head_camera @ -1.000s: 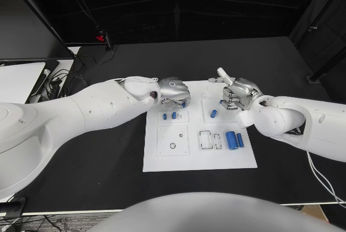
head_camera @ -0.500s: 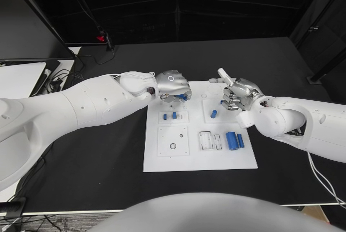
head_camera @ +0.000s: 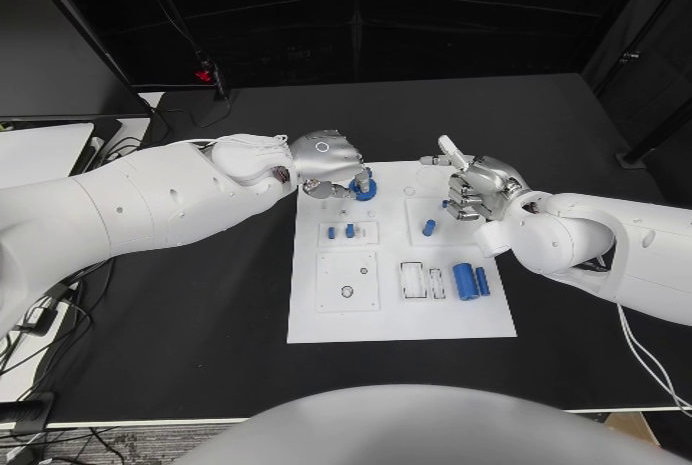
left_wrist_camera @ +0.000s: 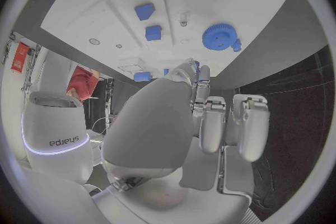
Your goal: Assemble the parts on the task board
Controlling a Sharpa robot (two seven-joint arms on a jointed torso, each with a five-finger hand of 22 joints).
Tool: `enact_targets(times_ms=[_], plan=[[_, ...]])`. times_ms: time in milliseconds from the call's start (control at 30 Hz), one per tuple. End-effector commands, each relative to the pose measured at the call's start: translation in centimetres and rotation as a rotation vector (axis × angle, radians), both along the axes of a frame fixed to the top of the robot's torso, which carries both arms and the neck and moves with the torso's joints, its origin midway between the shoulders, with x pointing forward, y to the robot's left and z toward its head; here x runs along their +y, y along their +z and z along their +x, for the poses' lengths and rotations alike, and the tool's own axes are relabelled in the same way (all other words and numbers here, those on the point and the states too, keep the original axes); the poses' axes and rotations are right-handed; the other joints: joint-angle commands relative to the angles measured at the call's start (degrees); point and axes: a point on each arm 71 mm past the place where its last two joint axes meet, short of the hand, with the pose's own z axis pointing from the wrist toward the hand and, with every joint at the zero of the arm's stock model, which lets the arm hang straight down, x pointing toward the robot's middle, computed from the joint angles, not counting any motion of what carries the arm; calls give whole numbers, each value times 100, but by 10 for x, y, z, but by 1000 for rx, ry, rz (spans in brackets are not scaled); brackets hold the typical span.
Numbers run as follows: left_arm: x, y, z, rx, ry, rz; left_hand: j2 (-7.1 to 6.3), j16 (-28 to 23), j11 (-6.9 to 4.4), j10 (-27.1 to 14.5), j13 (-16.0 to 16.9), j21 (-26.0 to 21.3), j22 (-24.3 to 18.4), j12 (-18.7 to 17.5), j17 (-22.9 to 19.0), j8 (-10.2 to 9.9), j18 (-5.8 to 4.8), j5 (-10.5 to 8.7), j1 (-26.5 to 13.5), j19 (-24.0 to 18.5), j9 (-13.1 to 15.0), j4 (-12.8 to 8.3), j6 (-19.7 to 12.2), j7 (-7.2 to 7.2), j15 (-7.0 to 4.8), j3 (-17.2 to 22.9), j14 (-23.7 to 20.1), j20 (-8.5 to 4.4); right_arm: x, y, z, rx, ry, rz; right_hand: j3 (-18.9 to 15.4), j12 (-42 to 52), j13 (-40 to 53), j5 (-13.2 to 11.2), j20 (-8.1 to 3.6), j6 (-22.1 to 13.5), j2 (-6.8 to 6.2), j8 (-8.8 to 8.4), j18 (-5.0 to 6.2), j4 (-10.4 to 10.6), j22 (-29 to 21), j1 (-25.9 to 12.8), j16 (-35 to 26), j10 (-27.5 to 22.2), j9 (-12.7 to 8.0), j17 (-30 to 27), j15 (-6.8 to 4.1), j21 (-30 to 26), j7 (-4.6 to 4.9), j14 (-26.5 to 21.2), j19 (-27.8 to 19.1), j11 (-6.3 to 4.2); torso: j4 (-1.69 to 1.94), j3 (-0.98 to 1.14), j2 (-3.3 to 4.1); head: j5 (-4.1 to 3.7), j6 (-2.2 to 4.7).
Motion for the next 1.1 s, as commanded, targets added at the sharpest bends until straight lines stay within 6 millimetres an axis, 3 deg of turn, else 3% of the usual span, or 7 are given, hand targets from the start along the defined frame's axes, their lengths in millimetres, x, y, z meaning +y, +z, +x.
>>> enact_targets(times_ms=[33, 267, 1100], plan=[[5, -1, 0, 47, 39, 9, 53, 5, 10, 35, -5, 18, 1509, -40, 1509, 10, -83, -40, 2, 618, 1, 3, 29, 4, -49, 36, 602, -39, 1, 1, 0, -5, 6, 4, 15, 14, 1504, 38, 33, -7, 48, 25, 46, -5, 1393, 15, 14, 606, 3, 1509, 36, -18, 14, 585, 288, 39, -3, -5, -1, 13, -5], [14, -4, -1, 73, 55, 26, 51, 5, 13, 29, -7, 18, 1509, -65, 1509, -5, -83, -53, -2, 618, -4, 0, 17, 6, -47, 47, 602, -39, 0, 1, 0, -1, 8, 4, 15, 14, 1504, 40, 34, -8, 48, 27, 48, -5, 1391, 17, 14, 606, 3, 1509, 37, -23, 14, 585, 282, 40, 1, -5, 1, 24, -5], [19, -23, 3, 134, 97, 74, 58, 5, 33, -14, -9, 18, 1509, -165, 1509, -50, -83, -61, -23, 618, -16, -4, -14, 21, -33, 94, 602, -36, 0, 1, 0, -2, 11, 6, 16, 14, 1504, 44, 35, -9, 48, 31, 50, -5, 1388, 20, 14, 606, 3, 1509, 38, -28, 14, 585, 274, 41, -4, -7, 7, 65, -5]])
